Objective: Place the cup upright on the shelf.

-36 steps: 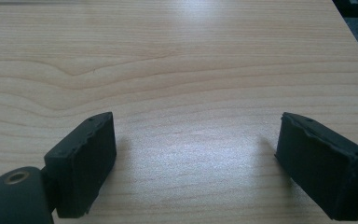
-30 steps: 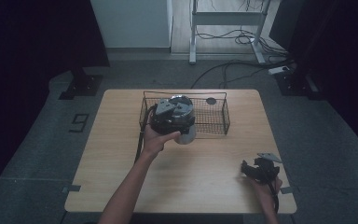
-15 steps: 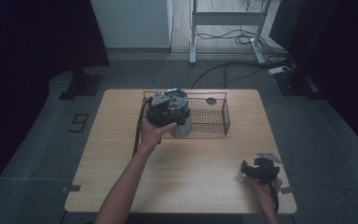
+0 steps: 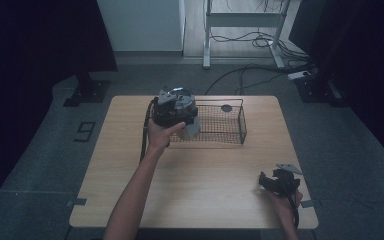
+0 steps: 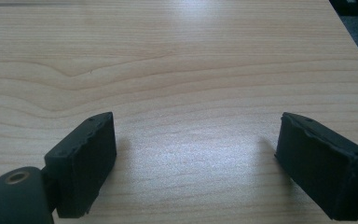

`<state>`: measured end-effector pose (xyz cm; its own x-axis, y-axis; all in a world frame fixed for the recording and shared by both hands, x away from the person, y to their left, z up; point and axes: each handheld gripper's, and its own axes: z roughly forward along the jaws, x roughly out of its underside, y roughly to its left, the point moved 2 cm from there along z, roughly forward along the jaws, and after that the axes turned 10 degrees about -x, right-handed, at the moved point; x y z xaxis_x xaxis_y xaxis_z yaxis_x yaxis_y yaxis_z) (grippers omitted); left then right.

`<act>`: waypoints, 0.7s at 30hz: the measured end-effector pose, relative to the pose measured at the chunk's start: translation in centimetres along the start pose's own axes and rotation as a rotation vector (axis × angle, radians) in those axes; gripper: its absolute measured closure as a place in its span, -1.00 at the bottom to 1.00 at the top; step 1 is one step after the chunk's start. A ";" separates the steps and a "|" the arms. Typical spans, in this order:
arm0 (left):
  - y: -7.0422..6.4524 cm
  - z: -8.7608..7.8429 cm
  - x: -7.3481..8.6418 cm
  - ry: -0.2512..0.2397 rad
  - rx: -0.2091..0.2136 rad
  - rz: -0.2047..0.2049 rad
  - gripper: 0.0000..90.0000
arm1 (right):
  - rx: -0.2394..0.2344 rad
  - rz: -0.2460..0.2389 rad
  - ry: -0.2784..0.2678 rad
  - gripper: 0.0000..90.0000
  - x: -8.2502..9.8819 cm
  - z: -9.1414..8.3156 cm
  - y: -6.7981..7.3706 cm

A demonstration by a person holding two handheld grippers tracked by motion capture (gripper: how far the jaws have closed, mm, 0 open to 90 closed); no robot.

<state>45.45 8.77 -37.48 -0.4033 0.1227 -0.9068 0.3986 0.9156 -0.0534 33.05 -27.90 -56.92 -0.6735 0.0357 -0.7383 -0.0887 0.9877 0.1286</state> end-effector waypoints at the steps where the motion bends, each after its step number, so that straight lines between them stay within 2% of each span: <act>1: 0.1 0.1 -0.1 0.001 -0.011 0.009 -0.91 | 0.000 0.000 0.000 -0.73 0.0 0.0 0.0; 3: 0.1 0.4 -0.3 0.003 -0.030 0.022 -0.91 | 0.001 -0.001 0.000 -0.74 0.0 0.0 0.0; 9: 0.3 1.5 -0.5 0.013 -0.031 0.026 -0.90 | 0.001 0.001 0.001 -0.74 0.0 0.0 0.0; 14: 0.6 2.3 -0.5 0.019 -0.034 0.014 -0.90 | 0.001 0.001 0.002 -0.73 0.0 0.0 0.0; 18: 1.0 2.9 -0.7 0.016 -0.077 0.002 -0.90 | 0.001 0.001 0.002 -0.73 0.0 0.0 0.0; 21: 1.4 3.6 -0.8 0.015 -0.092 -0.010 -0.90 | 0.001 0.001 0.002 -0.73 0.0 0.0 0.0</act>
<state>49.28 8.55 -38.33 -0.4197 0.1184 -0.8999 0.3177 0.9479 -0.0235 33.05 -27.89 -56.91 -0.6749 0.0365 -0.7370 -0.0871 0.9879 0.1287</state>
